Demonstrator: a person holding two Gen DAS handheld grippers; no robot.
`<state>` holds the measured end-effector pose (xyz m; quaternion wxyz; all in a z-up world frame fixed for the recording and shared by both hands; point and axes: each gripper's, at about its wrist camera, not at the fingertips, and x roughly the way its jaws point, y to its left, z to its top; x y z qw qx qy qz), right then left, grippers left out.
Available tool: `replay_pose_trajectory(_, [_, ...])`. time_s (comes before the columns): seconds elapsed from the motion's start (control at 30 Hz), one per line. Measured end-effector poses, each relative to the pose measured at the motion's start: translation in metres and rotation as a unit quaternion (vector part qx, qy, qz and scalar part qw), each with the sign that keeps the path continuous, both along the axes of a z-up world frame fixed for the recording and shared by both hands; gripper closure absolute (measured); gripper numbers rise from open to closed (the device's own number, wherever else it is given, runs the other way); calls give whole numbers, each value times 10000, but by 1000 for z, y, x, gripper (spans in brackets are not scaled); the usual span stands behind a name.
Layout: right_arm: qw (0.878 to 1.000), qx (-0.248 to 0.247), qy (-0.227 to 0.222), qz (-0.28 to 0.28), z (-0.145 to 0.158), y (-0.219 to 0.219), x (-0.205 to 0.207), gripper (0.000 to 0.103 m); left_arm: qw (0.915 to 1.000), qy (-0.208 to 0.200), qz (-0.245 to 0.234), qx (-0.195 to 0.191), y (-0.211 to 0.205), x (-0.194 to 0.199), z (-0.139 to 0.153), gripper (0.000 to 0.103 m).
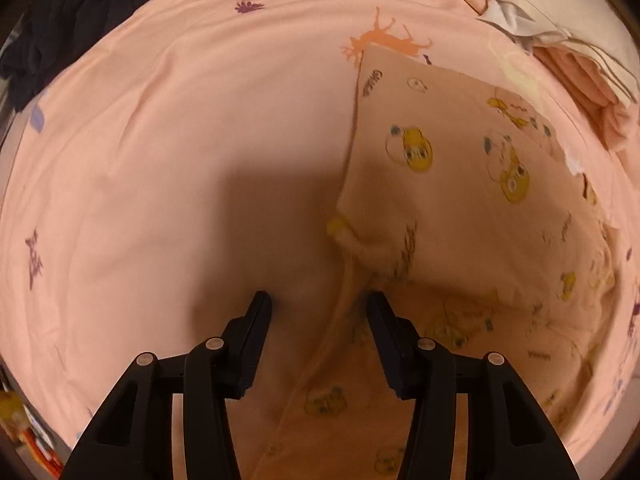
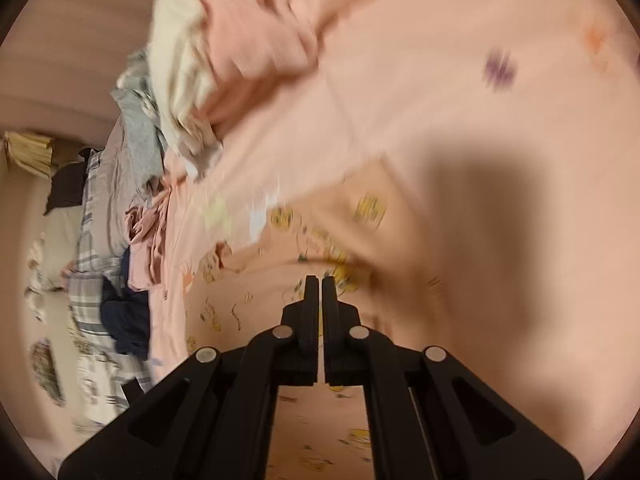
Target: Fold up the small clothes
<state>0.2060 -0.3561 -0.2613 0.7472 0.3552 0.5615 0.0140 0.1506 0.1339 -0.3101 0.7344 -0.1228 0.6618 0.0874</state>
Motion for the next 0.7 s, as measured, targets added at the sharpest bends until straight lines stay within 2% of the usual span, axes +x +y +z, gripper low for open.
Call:
replay_pose_trajectory(0.1, [9998,68,208,-16,1,-11,-1,95,9996,10,223,-157,5,1,-2,51])
replay_pose_trajectory(0.17, [9984,232,522,24,-17,-9,-1,91,9991,-53,317,-262,10,0,-2,51])
replay_pose_trajectory(0.23, [9970,441,626,59,-30,-2,0,87,9991,-59,299,-287,15,-2,-1,51])
replay_pose_trajectory(0.3, [9958,462,773,167,-44,9,2,73,9991,-47,286,-305,19,-3,-1,51])
replay_pose_trajectory(0.37, [9940,583,889,257,-55,21,7,66,9990,-35,277,-338,23,-1,0,51])
replay_pose_trajectory(0.43, [9924,835,825,367,-59,30,11,68,9986,-68,367,-383,33,-2,1,51])
replay_pose_trajectory(0.47, [9921,749,851,540,-61,38,15,78,9980,-60,439,-443,39,0,-1,51])
replay_pose_trajectory(0.5, [9920,585,915,641,-63,41,17,93,9975,-56,500,-489,43,0,-3,51])
replay_pose_trajectory(0.53, [9918,437,989,688,-64,43,18,95,9972,-55,542,-508,45,0,-4,51])
replay_pose_trajectory(0.6, [9914,666,973,565,-63,38,16,91,9979,-58,484,-437,45,0,-6,51])
replay_pose_trajectory(0.63, [9914,728,963,498,-61,34,15,87,9984,-76,420,-373,43,1,-6,51])
replay_pose_trajectory(0.67, [9918,649,995,471,-56,28,12,70,9988,-113,376,-301,40,0,-7,51])
replay_pose_trajectory(0.7, [9925,541,985,475,-52,23,10,46,9988,-150,370,-272,37,-1,-7,51])
